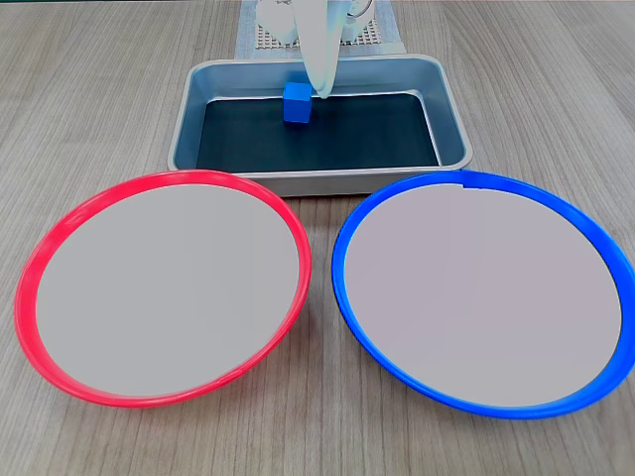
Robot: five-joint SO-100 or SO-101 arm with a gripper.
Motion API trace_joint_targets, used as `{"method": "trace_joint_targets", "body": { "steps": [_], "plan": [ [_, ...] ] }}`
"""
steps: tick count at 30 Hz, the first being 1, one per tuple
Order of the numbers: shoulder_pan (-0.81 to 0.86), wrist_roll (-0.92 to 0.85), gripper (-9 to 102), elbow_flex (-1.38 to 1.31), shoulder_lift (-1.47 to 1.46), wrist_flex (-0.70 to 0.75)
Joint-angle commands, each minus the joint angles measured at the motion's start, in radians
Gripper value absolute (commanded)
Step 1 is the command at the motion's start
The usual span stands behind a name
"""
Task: Move a blue block from tray to blue dish
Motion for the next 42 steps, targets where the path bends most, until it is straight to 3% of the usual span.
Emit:
{"method": "trace_joint_targets", "body": {
  "steps": [1,21,24,25,30,32,35,36,40,42],
  "plan": [
    [0.008,0.008,0,0.002,0.026,0.002],
    [0.002,0.003,0,0.002,0.026,0.003],
    [0.008,-0.272,5,-0.015,0.025,-0.028],
    [0.034,-0.454,9,-0.084,0.008,0.032],
    [0.061,-0.93,1,-0.316,-0.129,0.101],
    [0.081,-1.035,0,-0.437,-0.249,0.146],
    [0.098,-1.308,1,-0.712,-0.549,0.302],
    [0.081,-1.456,8,-0.81,-0.652,0.422],
    [0.091,-1.855,10,-0.95,-0.841,0.701],
    [0.107,-1.982,13,-0.962,-0.933,0.749]
  ]
}}
